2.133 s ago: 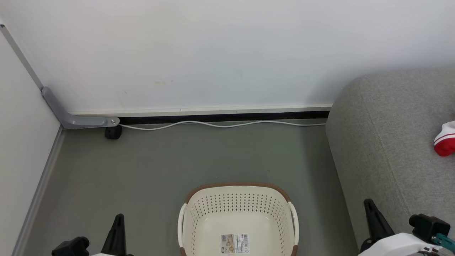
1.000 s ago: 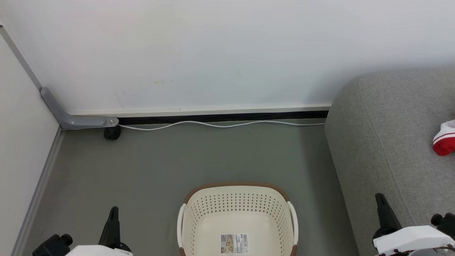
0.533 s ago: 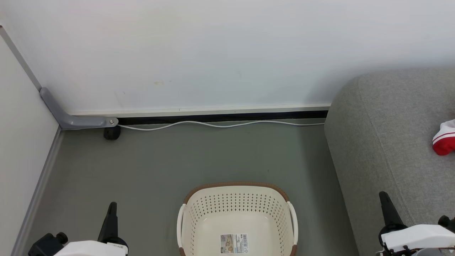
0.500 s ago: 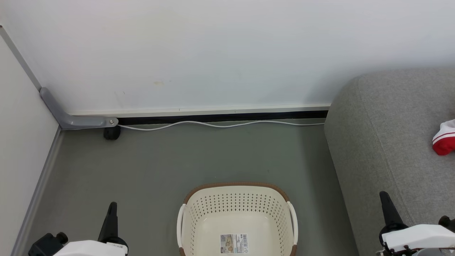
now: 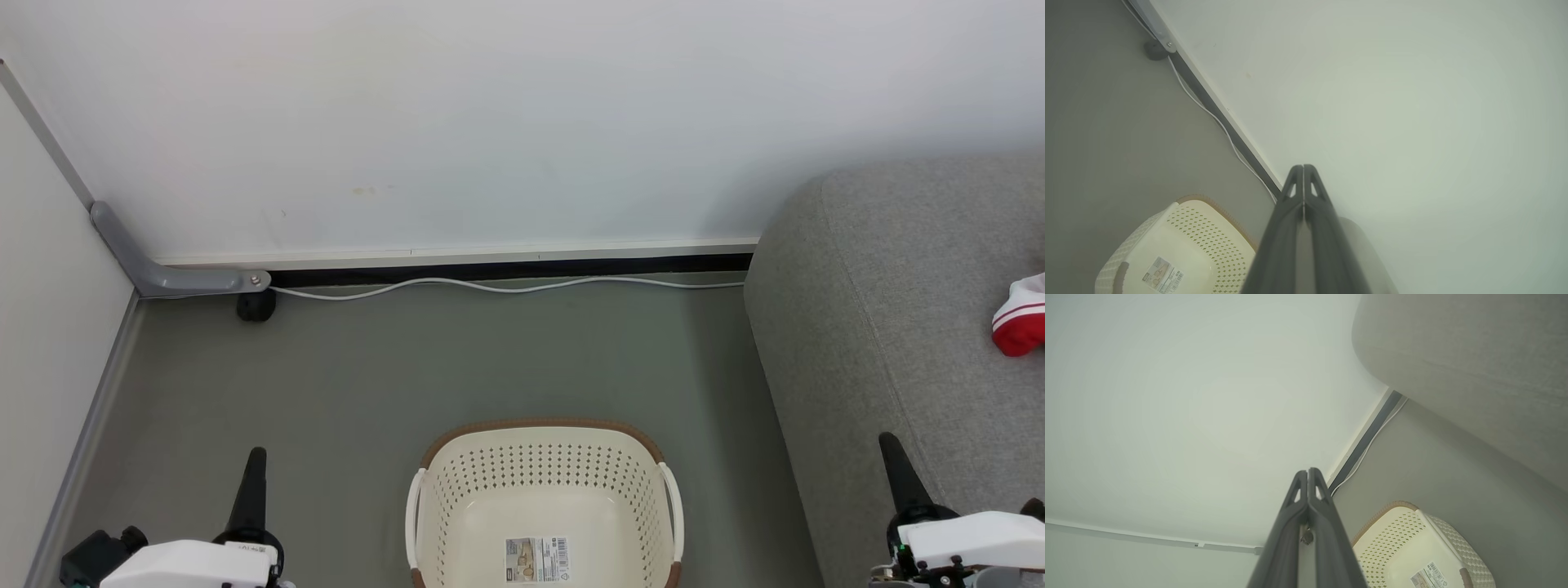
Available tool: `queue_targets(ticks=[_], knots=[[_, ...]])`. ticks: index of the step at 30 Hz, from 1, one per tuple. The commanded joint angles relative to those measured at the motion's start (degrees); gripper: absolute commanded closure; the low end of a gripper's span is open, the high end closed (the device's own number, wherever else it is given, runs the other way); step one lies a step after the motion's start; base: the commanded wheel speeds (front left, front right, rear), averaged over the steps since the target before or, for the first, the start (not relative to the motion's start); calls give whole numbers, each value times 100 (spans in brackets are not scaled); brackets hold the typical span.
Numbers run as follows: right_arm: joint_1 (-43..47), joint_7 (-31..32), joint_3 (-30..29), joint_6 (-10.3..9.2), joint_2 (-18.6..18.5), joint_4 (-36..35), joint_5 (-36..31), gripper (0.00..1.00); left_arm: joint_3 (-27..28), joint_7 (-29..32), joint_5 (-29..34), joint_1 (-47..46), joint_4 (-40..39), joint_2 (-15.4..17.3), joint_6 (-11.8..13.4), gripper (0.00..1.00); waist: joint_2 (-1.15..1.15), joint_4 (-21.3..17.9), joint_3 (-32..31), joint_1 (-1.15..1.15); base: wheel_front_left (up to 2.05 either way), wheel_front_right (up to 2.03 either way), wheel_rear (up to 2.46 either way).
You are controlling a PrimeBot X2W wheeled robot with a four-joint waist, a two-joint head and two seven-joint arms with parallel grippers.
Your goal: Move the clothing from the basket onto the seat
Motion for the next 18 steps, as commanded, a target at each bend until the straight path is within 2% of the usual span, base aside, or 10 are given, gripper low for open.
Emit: queue_targets(ticks=[1, 18], knots=[[-261, 64, 39, 7, -43, -209, 220, 100, 164, 52, -223, -328, -179, 102, -65, 100, 0, -1, 0, 0, 0, 0, 0], [-288, 351, -157, 8, 9, -364, 1255, 100, 243, 339, -1324, -441, -269, 117, -119, 100, 0, -12, 1, 0, 0, 0, 0]])
